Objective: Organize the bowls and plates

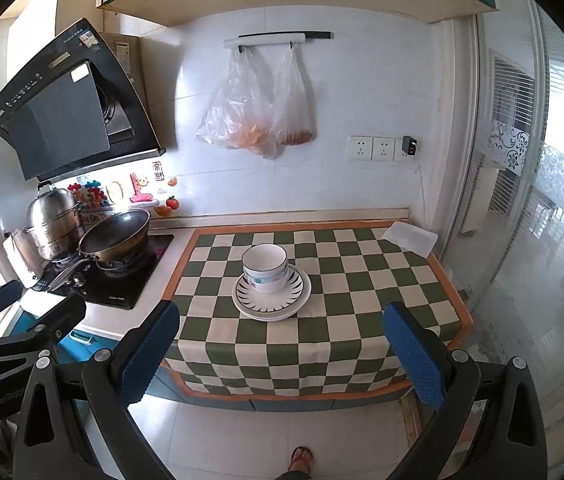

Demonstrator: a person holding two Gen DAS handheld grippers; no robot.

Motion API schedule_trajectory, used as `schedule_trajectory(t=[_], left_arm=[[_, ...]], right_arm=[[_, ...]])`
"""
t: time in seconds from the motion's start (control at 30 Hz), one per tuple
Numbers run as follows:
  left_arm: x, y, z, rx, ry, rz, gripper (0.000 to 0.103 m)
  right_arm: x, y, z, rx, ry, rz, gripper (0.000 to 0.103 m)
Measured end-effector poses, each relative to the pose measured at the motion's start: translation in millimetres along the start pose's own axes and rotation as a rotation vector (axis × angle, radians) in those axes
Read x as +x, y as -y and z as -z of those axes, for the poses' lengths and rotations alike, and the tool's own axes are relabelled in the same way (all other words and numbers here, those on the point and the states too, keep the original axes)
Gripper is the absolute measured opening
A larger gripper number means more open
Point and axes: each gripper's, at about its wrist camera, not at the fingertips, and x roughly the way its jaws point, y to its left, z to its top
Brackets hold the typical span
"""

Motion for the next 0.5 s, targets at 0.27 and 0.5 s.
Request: schedule_trajectory(t=[0.27,0.5], left_arm=[[3.5,1.6,-1.3,0.002,-0.043,0.000,0.103],[6.8,1.5,-0.4,-0.001,-0.066,-0.002,0.103]], right_arm=[[1.2,1.5,2.5,0.000,-0.006,0.012,0.103],[3.0,4.4,5.6,-0.010,-0.022,0.022,0.103]])
